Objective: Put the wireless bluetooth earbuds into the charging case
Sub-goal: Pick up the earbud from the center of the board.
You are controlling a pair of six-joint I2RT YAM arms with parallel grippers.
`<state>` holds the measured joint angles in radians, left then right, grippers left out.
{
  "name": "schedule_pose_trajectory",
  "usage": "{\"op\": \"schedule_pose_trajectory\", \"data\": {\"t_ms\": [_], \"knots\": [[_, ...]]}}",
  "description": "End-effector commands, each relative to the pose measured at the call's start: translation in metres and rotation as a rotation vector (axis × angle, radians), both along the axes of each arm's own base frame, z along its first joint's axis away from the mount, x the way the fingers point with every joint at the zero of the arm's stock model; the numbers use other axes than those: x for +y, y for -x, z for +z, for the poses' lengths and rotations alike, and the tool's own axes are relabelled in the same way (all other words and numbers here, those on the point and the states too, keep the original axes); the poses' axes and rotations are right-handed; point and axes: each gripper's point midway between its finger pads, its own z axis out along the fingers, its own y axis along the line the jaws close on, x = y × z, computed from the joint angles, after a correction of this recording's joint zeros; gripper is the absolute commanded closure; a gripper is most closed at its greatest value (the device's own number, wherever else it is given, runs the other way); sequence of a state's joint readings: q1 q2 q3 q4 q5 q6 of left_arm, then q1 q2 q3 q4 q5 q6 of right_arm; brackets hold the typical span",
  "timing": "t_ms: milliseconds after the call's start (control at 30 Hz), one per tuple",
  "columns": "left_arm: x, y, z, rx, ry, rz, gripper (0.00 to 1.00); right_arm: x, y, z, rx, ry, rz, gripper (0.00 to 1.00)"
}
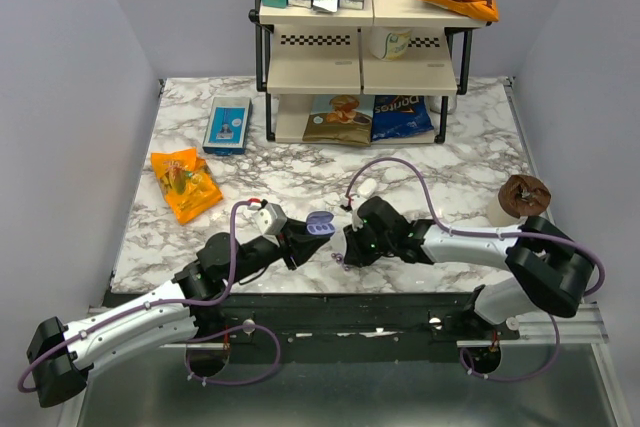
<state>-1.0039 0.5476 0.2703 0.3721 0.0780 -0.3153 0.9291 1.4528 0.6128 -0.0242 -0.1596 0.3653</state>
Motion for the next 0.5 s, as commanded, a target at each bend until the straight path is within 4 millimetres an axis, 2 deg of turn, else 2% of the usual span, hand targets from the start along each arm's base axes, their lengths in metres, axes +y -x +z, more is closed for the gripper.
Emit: {"op": "schedule_pose_trajectory", "data": {"t_ms": [0, 200, 467], "knots": [[0.001, 0.000, 0.003, -0.003, 0.024, 0.010, 1.00, -0.001, -0.006, 0.009, -0.029, -0.013, -0.035, 0.77], [0.001, -0.001, 0.003, -0.001, 0.028, 0.016, 1.00, -0.014, -0.014, 0.025, -0.095, -0.022, -0.105, 0.83], [-0.001, -0.004, 0.004, -0.001, 0.025, 0.025, 1.00, -0.026, -0.028, 0.041, -0.137, -0.033, -0.230, 0.99]]}}
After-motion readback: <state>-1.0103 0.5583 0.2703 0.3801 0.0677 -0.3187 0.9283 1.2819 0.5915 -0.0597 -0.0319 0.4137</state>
